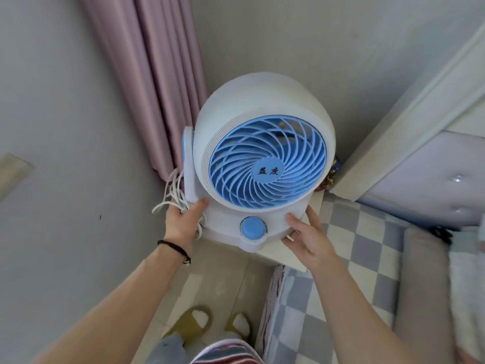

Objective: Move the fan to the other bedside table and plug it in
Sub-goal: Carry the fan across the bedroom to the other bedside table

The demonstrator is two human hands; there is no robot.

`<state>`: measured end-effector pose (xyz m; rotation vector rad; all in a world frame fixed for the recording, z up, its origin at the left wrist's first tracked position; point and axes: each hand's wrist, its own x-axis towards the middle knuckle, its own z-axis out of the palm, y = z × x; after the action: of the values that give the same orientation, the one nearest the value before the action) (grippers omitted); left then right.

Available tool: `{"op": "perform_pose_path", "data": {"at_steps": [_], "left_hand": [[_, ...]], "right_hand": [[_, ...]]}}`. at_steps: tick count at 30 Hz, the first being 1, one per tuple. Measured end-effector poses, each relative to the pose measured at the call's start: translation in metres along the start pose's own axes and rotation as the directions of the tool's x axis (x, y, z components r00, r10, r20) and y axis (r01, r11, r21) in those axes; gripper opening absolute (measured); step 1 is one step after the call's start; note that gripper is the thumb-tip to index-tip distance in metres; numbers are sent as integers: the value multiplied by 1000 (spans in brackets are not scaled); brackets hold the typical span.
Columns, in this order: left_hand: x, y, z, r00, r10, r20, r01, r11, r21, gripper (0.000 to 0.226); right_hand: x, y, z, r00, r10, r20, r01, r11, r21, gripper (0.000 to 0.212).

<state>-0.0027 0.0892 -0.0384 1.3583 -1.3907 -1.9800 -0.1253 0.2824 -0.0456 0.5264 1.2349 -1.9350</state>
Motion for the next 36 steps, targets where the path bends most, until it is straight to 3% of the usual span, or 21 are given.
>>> {"op": "perform_pose_path", "data": {"at_steps": [3,5,11,16,18,20,22,26,30,36], "left_hand": [[-9,22,11,995,17,96,-17,1000,6,15],[-15,35,14,973,20,229,-26,999,19,10],[-33,86,22,855,74,514,-83,997,-5,30],[-41,122,33,779,99,619,-102,994,-31,30],[-46,130,35,744,103,660,-99,994,-42,46],[-53,136,38,699,121,705,-130,991,-40,73],[-61,141,42,634,135,761,-143,988,-57,84],[-81,144,51,489,136,862,-170,984,-58,73],[-107,136,62,402,104,910,-187,982,-29,58],[-172,105,83,218,2,976,-165,986,35,51]], "right_hand": [[-25,-10,4,997,-66,-35,69,994,83,63],[-43,-18,9,989,-142,-53,148,978,148,67],[-98,-44,28,941,-327,-91,339,915,218,63],[-134,-53,40,893,-427,-145,451,849,274,62],[-148,-50,41,867,-467,-173,498,819,284,62],[-160,-45,39,839,-496,-223,543,781,309,64],[-174,-38,36,813,-507,-286,581,739,341,68],[-204,-18,27,751,-535,-386,656,666,355,68],[-238,1,13,679,-547,-489,731,561,389,62],[-313,40,-18,524,-526,-670,848,396,352,63]]}}
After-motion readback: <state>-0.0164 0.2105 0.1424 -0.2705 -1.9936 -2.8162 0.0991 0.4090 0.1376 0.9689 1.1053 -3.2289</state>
